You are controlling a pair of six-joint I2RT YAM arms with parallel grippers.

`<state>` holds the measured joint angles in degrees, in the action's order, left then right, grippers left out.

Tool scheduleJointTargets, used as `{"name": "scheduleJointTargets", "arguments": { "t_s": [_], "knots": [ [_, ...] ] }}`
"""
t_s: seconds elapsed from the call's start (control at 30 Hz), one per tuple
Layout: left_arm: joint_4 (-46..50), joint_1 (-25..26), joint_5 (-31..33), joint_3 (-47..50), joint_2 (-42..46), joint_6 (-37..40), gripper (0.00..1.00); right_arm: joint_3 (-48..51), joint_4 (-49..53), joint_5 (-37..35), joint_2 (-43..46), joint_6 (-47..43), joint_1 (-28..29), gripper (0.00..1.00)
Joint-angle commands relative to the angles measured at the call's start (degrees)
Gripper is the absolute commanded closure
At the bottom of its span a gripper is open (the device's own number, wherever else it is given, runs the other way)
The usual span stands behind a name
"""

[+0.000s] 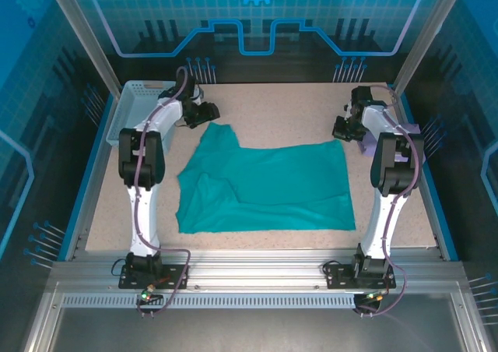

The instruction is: Fold the inside-out t-shirt

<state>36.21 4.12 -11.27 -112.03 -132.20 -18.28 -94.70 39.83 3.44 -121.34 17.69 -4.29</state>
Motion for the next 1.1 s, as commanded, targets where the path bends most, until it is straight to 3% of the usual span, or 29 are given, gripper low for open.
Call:
{"name": "scheduleJointTargets", "arguments": {
  "t_s": [0.0,0.27,0.77,0.93,1.07],
  "knots": [
    [11.61,0.18,3.3,-7.53,-4.68,7.49,0.39,0.3,0.15,1.26,1.84,-0.99,-0.28,1.0],
    [19.31,0.78,2.87,-21.51,-14.8,10.54,0.49,0.54,0.16,2.01,2.29,-1.21,-0.19,1.0],
    [21.14,1.33,-1.04,-26.36,-18.97,10.68,0.81,-0.65,0.71,1.77,0.98,-1.52,-0.16,1.0],
    [20.42,1.25,-0.18,-26.51,-18.38,11.07,0.99,-1.72,1.0,1.28,0.84,-2.0,-0.41,1.0],
    [18.28,0.81,0.29,-25.17,-15.32,11.23,1.0,-2.17,0.62,1.23,1.42,-3.3,-0.53,1.0]
  ]
}}
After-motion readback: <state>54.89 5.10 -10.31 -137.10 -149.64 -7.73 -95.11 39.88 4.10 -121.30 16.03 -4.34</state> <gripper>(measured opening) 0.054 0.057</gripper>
